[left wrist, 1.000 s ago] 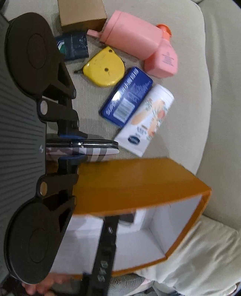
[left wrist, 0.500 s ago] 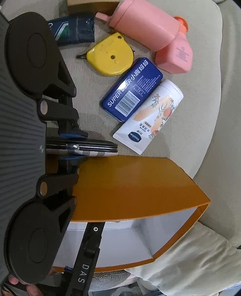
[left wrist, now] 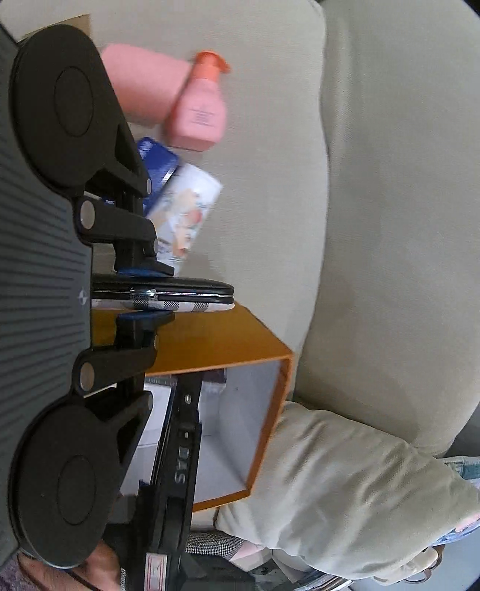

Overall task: Organize rigid objects
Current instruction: 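Lower the photo-card box into the orange shoebox with the right tool while the left carries the plaid case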

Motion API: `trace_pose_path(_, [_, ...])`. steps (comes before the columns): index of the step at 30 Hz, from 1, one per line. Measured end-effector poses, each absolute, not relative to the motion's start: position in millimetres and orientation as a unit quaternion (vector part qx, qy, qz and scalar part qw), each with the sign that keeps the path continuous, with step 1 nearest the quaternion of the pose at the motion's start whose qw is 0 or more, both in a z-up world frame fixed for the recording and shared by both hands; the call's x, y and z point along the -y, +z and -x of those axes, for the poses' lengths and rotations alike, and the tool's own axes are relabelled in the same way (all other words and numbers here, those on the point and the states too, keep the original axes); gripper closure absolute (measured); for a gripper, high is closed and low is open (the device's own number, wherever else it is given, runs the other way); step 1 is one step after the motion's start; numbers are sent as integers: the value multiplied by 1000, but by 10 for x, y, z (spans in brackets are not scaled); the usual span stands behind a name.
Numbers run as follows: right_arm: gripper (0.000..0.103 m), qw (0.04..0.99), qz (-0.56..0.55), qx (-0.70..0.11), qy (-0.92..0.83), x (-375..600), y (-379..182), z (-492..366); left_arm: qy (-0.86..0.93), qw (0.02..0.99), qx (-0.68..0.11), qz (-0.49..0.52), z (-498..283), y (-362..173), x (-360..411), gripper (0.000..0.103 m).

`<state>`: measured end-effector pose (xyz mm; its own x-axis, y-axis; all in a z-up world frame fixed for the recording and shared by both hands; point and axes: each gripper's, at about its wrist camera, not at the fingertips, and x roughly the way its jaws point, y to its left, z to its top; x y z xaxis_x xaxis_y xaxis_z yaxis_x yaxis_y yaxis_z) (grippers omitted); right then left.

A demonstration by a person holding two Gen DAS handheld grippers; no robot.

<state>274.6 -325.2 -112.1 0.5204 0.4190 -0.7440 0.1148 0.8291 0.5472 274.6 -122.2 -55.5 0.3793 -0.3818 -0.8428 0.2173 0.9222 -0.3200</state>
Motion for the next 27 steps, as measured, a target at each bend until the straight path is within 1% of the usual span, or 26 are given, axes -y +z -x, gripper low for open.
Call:
trace_pose_path(7, [79, 825, -265, -491, 85, 3270, -1311, -2985, -191, 826, -525, 74, -2840, -611, 1343, 84])
trace_pose_path(8, [77, 826, -263, -493, 83, 3293, -1324, -2990, -191, 826, -525, 74, -2844, -610, 1353, 84])
trace_pose_path(9, [73, 827, -255, -494, 79, 3302, -1320, -2979, -192, 826, -525, 74, -2849, -611, 1359, 84])
trace_pose_path(14, [64, 842, -190, -496, 88, 3272, -1260, -2899, -193, 826, -524, 74, -2868, -597, 1371, 84])
trace_pose_path(17, [50, 849, -150, -494, 112, 3252, -1206, -2817, -189, 830, -520, 73, -2859, -569, 1352, 84])
trace_pose_path(22, [50, 839, -92, -516, 147, 3138, -1240, -2740, -186, 835, -512, 78, -2835, -473, 1296, 84])
trace_pose_path(23, [52, 839, -82, -517, 150, 3111, -1263, -2728, -184, 836, -510, 78, -2830, -449, 1287, 84])
trace_pose_path(24, [58, 839, -74, -518, 147, 3088, -1283, -2723, -184, 838, -508, 79, -2824, -420, 1274, 84])
trace_pose_path(26, [62, 843, -73, -512, 146, 3073, -1302, -2737, -183, 841, -504, 77, -2820, -365, 1252, 84])
trace_pose_path(27, [65, 844, -78, -510, 147, 3106, -1311, -2746, -182, 842, -501, 76, -2816, -336, 1244, 84])
